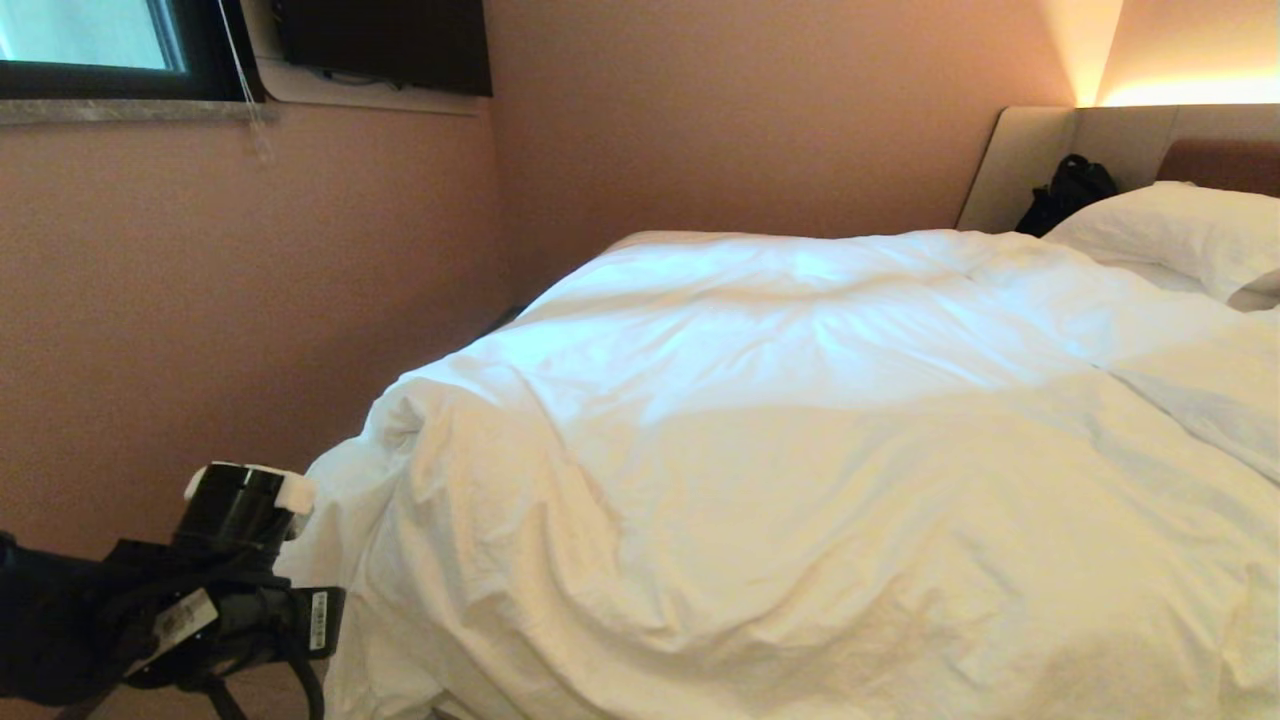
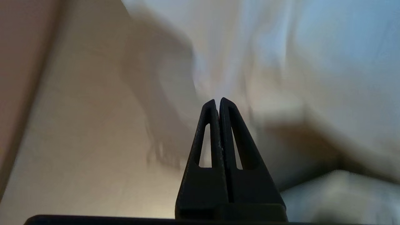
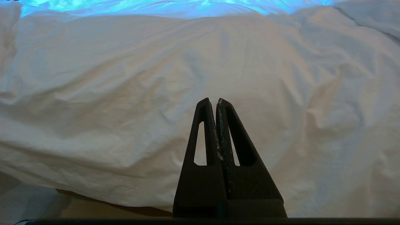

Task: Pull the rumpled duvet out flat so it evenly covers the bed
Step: Flatten the corners of the folded blanket

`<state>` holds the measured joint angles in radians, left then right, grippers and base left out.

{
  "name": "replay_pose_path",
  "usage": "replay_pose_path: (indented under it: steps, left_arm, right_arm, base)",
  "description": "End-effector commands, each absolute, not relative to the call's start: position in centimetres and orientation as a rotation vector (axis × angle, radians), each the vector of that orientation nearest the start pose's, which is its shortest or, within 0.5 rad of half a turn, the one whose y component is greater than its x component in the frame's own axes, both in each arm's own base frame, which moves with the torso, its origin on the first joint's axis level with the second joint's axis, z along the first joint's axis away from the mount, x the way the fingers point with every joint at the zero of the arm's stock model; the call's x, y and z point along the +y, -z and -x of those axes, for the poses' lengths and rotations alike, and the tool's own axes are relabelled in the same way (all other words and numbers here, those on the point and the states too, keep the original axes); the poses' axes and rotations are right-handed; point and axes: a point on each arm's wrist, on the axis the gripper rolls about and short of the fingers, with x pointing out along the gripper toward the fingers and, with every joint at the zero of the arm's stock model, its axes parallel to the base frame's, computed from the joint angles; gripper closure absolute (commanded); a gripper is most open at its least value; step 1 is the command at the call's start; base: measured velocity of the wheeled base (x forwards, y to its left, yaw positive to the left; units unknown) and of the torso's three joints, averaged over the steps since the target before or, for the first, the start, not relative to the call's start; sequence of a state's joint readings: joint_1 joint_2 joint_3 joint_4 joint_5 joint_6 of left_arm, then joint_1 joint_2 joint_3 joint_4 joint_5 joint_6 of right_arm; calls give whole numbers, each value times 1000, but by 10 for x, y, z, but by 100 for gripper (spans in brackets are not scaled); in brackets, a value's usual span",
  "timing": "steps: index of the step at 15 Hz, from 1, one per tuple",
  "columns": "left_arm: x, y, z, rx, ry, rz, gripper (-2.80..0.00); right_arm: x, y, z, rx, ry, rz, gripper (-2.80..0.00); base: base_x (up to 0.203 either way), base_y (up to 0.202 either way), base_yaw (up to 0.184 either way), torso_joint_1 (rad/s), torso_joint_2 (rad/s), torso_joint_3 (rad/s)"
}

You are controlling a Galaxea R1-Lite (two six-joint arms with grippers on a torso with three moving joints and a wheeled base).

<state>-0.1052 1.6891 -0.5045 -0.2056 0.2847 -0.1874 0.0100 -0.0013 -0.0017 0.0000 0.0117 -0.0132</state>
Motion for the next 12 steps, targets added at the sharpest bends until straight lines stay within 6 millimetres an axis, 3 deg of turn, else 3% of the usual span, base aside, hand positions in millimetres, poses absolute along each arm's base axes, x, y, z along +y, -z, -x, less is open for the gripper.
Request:
replay_pose_path:
  steps: [1, 6, 7, 9, 12]
  left_arm:
    - [-18, -60, -227, 1034, -248, -27, 0]
    - [-17, -45, -231, 1097, -214, 2, 0]
    - [-17, -42, -233, 1096, -214, 5, -280]
    - [-16, -38, -236, 1083, -213, 11, -280]
    - [-15, -9, -251, 999, -210, 18, -280]
  right_arm:
    - [0, -76, 23, -2, -23, 14, 0]
    - [0, -76, 23, -2, -22, 14, 0]
    - [0, -76, 23, -2, -23, 14, 0]
    - [0, -76, 23, -2, -23, 14, 0]
    - [0, -76, 23, -2, -23, 14, 0]
  base:
    - [0, 0, 0, 0, 0, 0]
    - [0, 0, 0, 0, 0, 0]
    - [0, 0, 0, 0, 0, 0]
    - [0, 0, 0, 0, 0, 0]
    - [0, 0, 0, 0, 0, 0]
